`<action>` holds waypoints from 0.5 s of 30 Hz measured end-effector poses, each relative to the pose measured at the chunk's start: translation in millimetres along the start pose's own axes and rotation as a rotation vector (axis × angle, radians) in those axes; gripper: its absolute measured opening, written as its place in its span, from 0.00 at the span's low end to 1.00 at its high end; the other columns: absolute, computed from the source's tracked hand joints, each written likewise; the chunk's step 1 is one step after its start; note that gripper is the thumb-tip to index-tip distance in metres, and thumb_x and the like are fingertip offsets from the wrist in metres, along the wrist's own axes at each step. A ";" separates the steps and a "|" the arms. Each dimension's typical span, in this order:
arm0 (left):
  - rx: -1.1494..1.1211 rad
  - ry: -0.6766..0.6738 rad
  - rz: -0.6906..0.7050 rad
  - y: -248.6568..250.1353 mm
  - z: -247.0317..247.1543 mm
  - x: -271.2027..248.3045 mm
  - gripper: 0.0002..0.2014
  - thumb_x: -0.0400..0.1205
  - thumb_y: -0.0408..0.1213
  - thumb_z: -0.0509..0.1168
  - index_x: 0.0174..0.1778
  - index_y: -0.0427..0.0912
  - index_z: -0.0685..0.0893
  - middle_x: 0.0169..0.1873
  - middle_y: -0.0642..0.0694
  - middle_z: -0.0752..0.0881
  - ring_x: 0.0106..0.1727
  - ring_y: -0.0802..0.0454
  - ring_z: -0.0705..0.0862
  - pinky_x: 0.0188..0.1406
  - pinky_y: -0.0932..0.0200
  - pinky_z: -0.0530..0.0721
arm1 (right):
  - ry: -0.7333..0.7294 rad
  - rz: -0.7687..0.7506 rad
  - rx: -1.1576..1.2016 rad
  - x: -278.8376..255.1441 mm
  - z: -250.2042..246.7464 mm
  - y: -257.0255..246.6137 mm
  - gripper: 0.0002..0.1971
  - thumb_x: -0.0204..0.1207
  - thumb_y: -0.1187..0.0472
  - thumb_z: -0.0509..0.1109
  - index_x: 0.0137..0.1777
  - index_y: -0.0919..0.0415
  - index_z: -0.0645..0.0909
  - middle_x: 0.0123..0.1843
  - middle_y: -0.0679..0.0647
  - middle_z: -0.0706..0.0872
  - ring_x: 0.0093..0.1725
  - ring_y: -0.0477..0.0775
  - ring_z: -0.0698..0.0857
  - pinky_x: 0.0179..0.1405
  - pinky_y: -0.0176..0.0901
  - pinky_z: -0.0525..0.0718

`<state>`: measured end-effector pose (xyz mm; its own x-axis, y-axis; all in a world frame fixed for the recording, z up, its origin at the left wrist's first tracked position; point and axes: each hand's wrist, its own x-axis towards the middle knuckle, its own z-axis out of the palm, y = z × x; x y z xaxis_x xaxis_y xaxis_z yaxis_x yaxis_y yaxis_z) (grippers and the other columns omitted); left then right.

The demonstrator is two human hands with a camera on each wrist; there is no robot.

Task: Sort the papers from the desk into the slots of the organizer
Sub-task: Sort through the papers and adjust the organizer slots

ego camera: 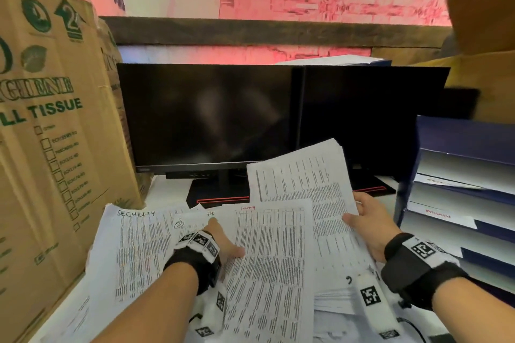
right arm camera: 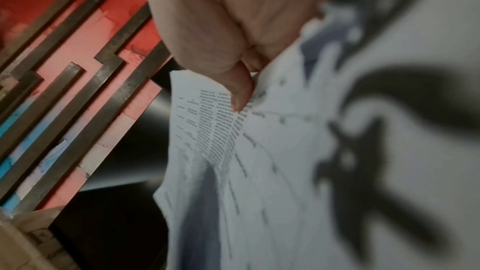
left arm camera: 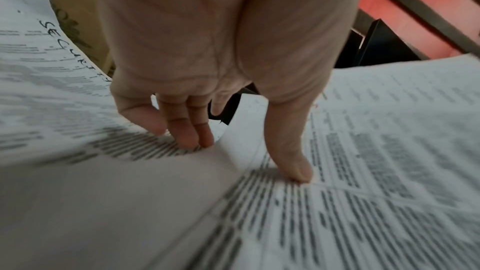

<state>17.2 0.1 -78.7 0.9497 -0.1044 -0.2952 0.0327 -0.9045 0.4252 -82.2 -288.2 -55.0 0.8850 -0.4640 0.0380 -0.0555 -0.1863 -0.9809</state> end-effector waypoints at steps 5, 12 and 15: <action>-0.076 -0.070 0.138 12.4 -8.3 -5.8 0.22 0.68 0.54 0.77 0.50 0.44 0.82 0.52 0.47 0.85 0.54 0.48 0.84 0.59 0.52 0.82 | -0.051 -0.080 -0.032 -7.5 -18.4 -16.8 0.20 0.78 0.78 0.64 0.63 0.55 0.77 0.58 0.54 0.89 0.56 0.56 0.89 0.57 0.59 0.87; -0.250 0.113 0.352 46.9 -19.6 -17.3 0.09 0.76 0.39 0.72 0.49 0.42 0.87 0.48 0.47 0.87 0.50 0.49 0.85 0.47 0.58 0.82 | 0.001 -0.151 -0.307 -21.3 -49.0 -33.5 0.22 0.77 0.77 0.66 0.67 0.56 0.77 0.59 0.52 0.88 0.55 0.51 0.87 0.49 0.42 0.86; -0.463 0.203 0.433 54.7 -37.8 -25.2 0.03 0.77 0.35 0.71 0.41 0.39 0.87 0.44 0.40 0.90 0.43 0.50 0.85 0.46 0.55 0.82 | -0.036 -0.180 -0.425 -29.6 -70.4 -47.1 0.26 0.77 0.77 0.66 0.71 0.54 0.76 0.61 0.50 0.87 0.58 0.50 0.86 0.51 0.38 0.85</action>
<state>6.8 -31.1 -15.7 0.9454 -0.2974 0.1329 -0.2777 -0.5225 0.8061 -138.4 -326.7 3.5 0.9131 -0.3624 0.1869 -0.0768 -0.6031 -0.7939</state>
